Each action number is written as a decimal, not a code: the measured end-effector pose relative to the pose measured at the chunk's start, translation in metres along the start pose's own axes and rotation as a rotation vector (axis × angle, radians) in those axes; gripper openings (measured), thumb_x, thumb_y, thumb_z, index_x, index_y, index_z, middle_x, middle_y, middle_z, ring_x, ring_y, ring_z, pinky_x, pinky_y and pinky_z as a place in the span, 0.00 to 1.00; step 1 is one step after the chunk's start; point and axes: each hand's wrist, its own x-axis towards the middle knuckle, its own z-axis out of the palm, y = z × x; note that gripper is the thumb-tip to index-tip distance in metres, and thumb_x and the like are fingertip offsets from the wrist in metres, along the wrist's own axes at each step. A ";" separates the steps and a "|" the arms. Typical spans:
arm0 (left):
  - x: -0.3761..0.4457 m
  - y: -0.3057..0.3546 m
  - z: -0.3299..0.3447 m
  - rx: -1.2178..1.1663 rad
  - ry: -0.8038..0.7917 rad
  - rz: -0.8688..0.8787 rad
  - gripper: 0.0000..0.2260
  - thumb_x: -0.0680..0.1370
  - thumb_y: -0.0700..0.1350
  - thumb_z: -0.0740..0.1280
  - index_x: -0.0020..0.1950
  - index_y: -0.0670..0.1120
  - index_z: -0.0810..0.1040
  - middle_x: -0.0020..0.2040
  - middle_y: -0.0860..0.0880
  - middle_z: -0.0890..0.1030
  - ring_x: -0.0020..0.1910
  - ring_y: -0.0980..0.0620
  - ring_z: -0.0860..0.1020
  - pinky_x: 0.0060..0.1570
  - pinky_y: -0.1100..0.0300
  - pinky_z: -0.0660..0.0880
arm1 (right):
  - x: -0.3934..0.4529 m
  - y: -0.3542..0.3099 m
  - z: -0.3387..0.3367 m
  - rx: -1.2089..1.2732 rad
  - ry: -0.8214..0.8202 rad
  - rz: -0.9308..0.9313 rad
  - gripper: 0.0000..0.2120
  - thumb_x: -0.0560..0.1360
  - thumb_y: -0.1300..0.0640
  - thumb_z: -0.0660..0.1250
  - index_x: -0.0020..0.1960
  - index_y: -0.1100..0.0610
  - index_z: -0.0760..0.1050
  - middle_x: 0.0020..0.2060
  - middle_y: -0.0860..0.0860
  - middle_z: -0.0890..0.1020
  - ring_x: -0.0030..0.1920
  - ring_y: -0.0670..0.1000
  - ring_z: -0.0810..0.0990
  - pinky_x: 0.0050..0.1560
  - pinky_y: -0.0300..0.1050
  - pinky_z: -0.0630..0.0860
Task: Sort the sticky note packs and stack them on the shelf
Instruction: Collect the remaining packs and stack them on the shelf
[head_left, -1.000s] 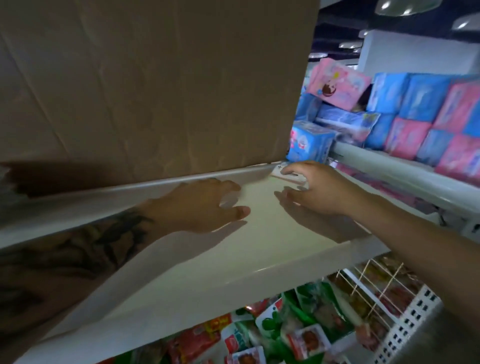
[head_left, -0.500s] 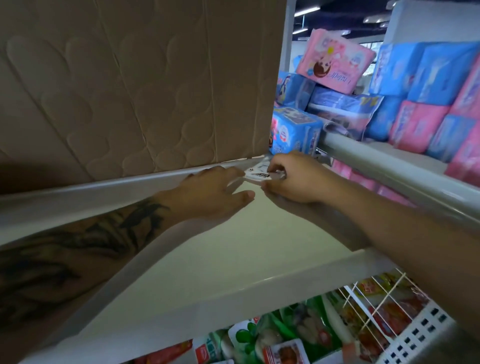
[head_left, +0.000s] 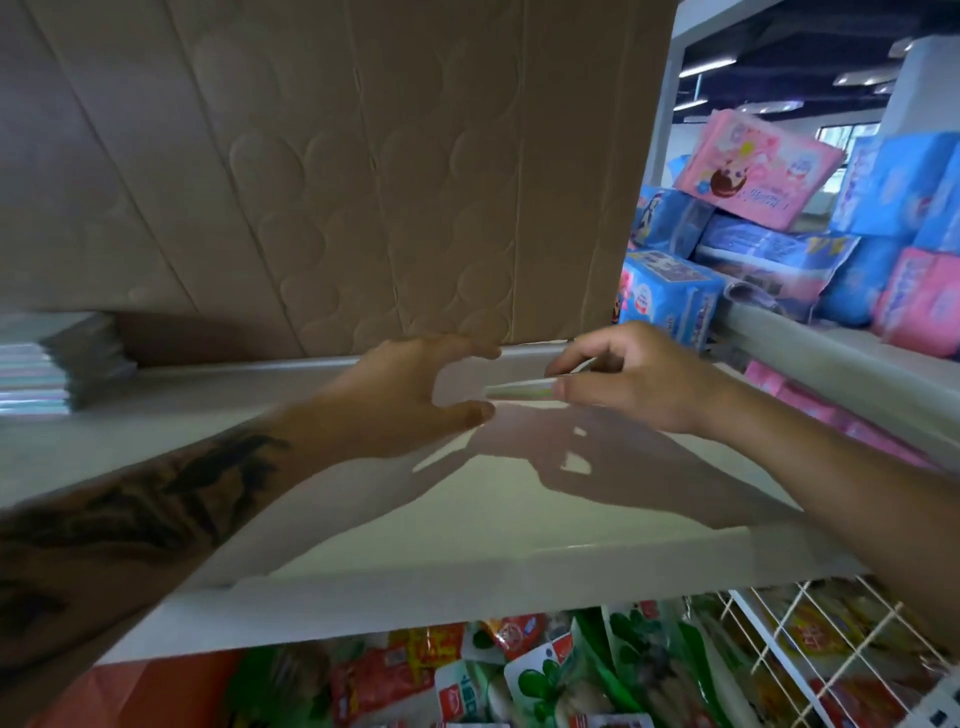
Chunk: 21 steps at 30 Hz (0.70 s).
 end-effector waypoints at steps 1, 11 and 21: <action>-0.008 -0.003 -0.004 -0.024 0.039 0.004 0.22 0.77 0.61 0.71 0.70 0.62 0.75 0.68 0.62 0.76 0.63 0.61 0.73 0.61 0.61 0.68 | 0.000 -0.008 0.003 0.061 -0.023 -0.014 0.07 0.74 0.50 0.76 0.46 0.53 0.86 0.36 0.51 0.84 0.37 0.42 0.78 0.43 0.39 0.71; -0.093 -0.022 -0.037 -0.419 0.334 0.039 0.11 0.77 0.40 0.73 0.43 0.56 0.82 0.42 0.61 0.85 0.44 0.62 0.83 0.49 0.66 0.77 | -0.001 -0.075 0.065 0.556 -0.049 0.001 0.19 0.68 0.44 0.73 0.46 0.59 0.85 0.39 0.63 0.80 0.40 0.59 0.81 0.39 0.48 0.73; -0.178 -0.092 -0.081 -0.832 0.440 -0.199 0.12 0.76 0.53 0.72 0.47 0.44 0.85 0.45 0.40 0.85 0.45 0.47 0.79 0.55 0.38 0.77 | 0.013 -0.174 0.162 0.375 -0.117 -0.066 0.26 0.76 0.33 0.68 0.65 0.50 0.76 0.49 0.52 0.86 0.47 0.57 0.87 0.52 0.63 0.83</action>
